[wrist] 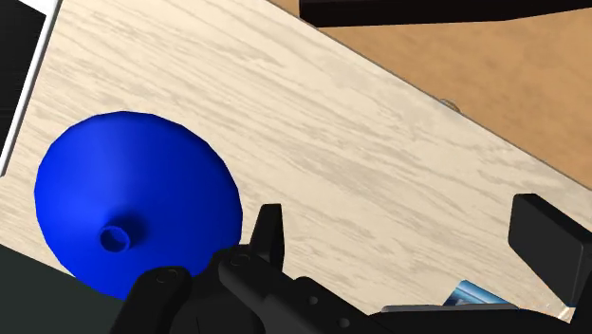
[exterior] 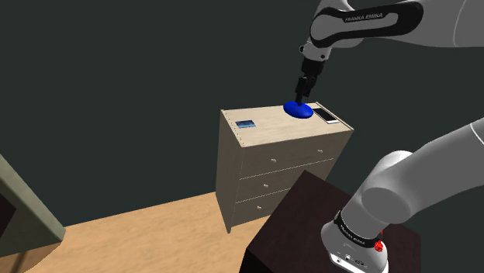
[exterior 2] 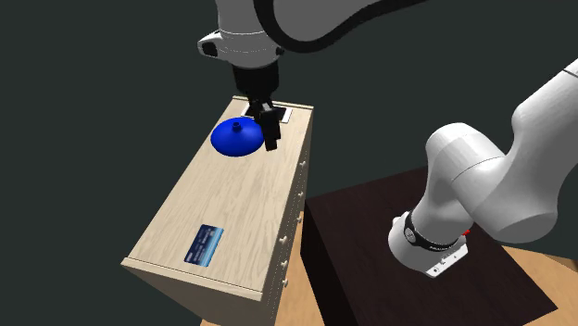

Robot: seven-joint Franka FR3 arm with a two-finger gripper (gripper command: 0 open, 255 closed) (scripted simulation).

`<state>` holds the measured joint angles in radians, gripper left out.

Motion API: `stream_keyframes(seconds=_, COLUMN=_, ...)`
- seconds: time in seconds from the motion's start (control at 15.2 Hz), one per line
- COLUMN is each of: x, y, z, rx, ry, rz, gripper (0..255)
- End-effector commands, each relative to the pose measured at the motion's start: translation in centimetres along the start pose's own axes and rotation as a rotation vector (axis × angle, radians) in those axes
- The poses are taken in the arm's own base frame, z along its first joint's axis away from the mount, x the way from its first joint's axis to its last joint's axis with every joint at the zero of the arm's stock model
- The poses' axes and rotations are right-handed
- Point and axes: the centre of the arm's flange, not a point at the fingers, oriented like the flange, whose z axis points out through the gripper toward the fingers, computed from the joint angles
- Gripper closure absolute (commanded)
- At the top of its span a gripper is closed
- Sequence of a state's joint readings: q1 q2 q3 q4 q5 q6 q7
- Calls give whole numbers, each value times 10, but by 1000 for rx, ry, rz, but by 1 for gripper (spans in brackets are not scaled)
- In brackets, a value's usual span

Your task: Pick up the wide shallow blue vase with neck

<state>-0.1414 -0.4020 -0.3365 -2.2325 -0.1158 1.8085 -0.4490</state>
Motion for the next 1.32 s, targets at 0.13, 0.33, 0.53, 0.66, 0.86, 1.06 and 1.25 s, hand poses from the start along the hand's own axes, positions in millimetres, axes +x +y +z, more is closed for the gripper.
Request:
stream_keyframes(seconds=0.13, x=16, y=51, z=10, rx=10, ry=9, rz=9, gripper=0)
stream_keyframes(seconds=0.33, x=26, y=90, z=17, rx=19, ry=17, rz=16, gripper=0)
stream_keyframes(seconds=0.53, x=35, y=129, z=24, rx=28, ry=24, rz=23, gripper=0)
stream_keyframes(seconds=0.66, x=41, y=155, z=29, rx=34, ry=28, rz=27, gripper=0)
stream_keyframes(seconds=0.86, x=45, y=168, z=37, rx=37, ry=31, rz=30, gripper=0)
stream_keyframes(seconds=1.06, x=45, y=169, z=53, rx=37, ry=31, rz=30, gripper=0)
stream_keyframes(seconds=1.25, x=46, y=170, z=72, rx=37, ry=31, rz=30, gripper=0)
